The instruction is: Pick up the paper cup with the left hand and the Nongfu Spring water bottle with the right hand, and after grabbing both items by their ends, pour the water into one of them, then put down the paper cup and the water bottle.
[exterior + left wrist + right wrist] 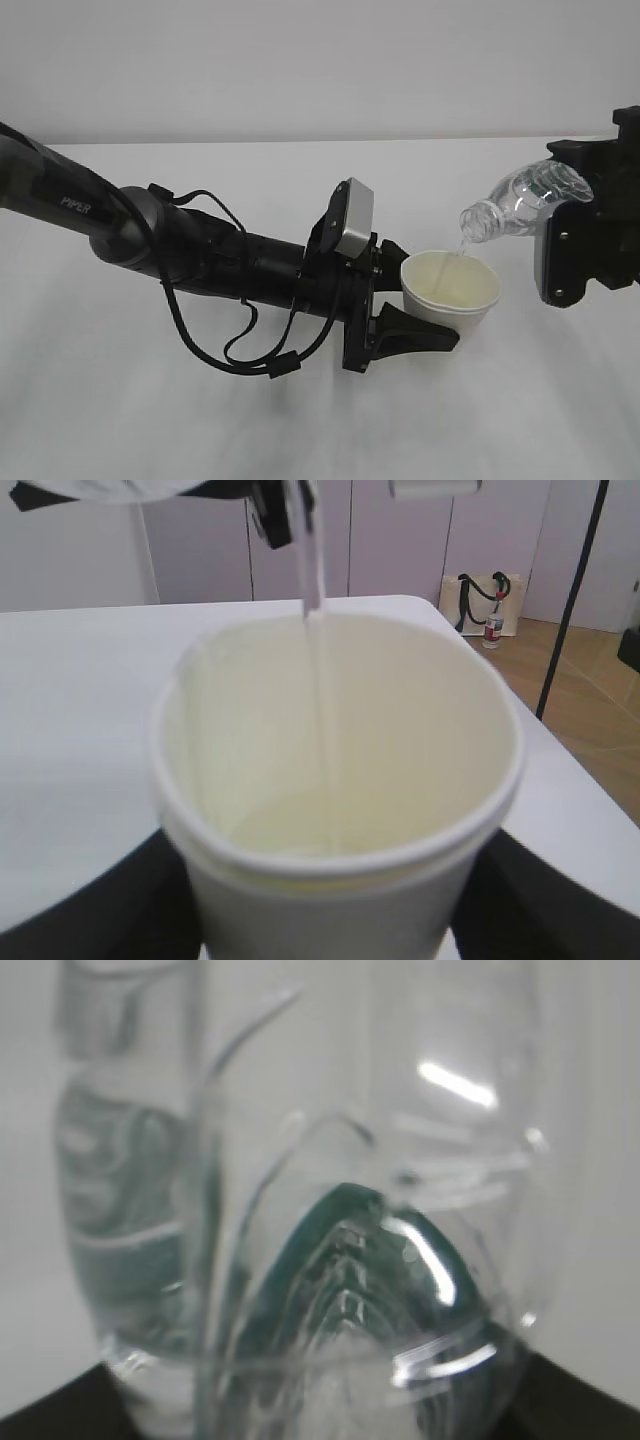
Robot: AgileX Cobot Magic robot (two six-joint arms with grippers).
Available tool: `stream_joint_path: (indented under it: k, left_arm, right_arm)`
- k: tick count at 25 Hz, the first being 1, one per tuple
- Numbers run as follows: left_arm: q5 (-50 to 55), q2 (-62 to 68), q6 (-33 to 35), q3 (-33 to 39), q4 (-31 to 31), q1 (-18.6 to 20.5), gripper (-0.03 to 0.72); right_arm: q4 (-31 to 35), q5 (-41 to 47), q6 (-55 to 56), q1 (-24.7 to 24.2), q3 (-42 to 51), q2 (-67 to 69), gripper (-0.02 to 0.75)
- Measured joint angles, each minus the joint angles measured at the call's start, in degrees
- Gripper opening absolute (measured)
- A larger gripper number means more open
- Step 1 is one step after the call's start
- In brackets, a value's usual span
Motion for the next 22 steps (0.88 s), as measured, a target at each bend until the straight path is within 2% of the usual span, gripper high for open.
stream_joint_path:
  k: [22]
  left_arm:
    - [0.00,0.00,0.00,0.00,0.09,0.00,0.480]
  right_arm:
    - [0.00,0.00,-0.04,0.00,0.00,0.00,0.428]
